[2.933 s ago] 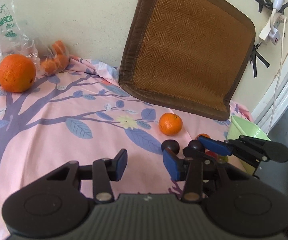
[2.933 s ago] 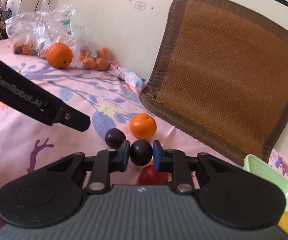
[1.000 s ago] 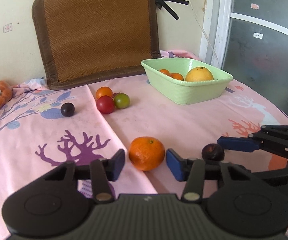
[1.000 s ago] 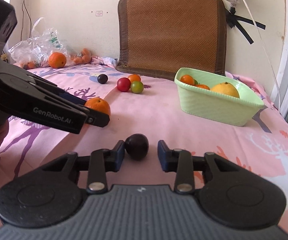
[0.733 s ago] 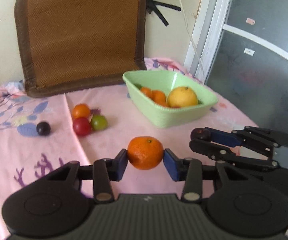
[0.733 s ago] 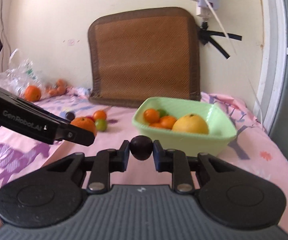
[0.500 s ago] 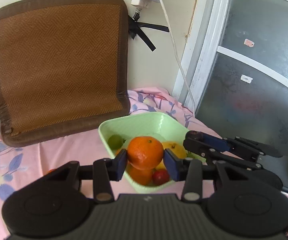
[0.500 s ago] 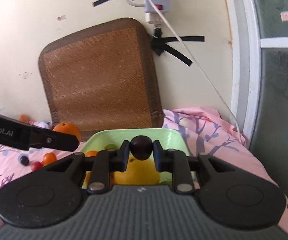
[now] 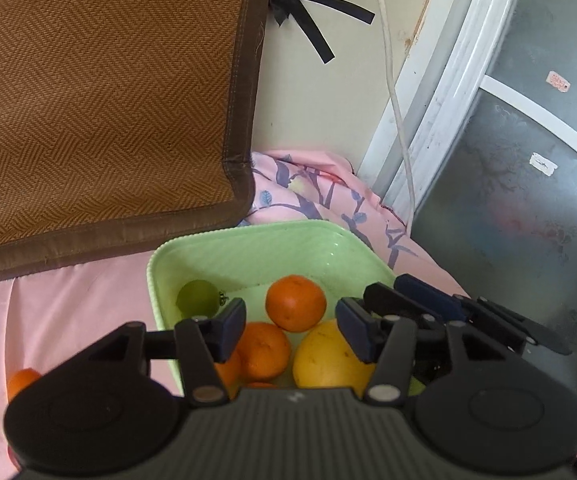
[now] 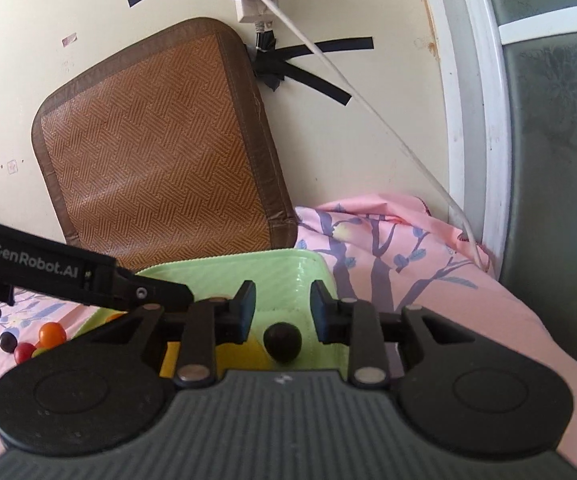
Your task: Organize fruits
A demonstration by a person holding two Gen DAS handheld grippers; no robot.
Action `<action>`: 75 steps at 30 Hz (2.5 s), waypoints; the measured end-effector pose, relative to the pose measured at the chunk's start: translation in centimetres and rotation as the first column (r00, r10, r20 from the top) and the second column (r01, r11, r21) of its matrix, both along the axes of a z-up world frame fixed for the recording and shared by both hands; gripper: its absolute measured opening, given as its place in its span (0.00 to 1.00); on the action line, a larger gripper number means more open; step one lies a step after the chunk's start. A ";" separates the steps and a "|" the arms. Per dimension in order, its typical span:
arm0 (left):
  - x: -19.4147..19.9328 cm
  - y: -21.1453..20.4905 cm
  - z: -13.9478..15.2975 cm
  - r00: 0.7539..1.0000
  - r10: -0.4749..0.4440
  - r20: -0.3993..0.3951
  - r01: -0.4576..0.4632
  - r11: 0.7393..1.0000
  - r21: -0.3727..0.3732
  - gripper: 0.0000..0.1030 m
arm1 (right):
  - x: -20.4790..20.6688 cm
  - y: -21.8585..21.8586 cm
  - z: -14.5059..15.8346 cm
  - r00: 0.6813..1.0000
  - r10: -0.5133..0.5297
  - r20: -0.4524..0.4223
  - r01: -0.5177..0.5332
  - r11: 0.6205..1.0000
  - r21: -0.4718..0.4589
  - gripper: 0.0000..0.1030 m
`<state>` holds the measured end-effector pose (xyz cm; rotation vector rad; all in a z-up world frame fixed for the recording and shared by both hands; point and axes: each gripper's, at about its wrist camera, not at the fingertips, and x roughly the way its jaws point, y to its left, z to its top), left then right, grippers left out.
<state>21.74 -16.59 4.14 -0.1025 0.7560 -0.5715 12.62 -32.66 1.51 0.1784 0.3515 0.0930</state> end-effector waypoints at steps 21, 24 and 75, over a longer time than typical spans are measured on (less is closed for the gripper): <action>-15.1 15.4 -2.9 0.968 0.197 0.153 -0.216 0.969 0.123 0.50 | -8.9 6.6 -0.3 0.995 0.098 -0.026 -0.093 0.983 0.158 0.32; -15.3 15.7 -3.6 0.966 0.202 0.159 -0.223 0.966 0.130 0.50 | -9.1 8.8 -0.2 0.991 0.130 -0.028 -0.127 0.986 0.112 0.32; -16.8 16.6 -3.4 0.954 0.205 0.219 -0.222 0.973 0.057 0.55 | -9.7 10.4 -1.1 0.991 0.129 -0.023 -0.126 0.986 0.105 0.47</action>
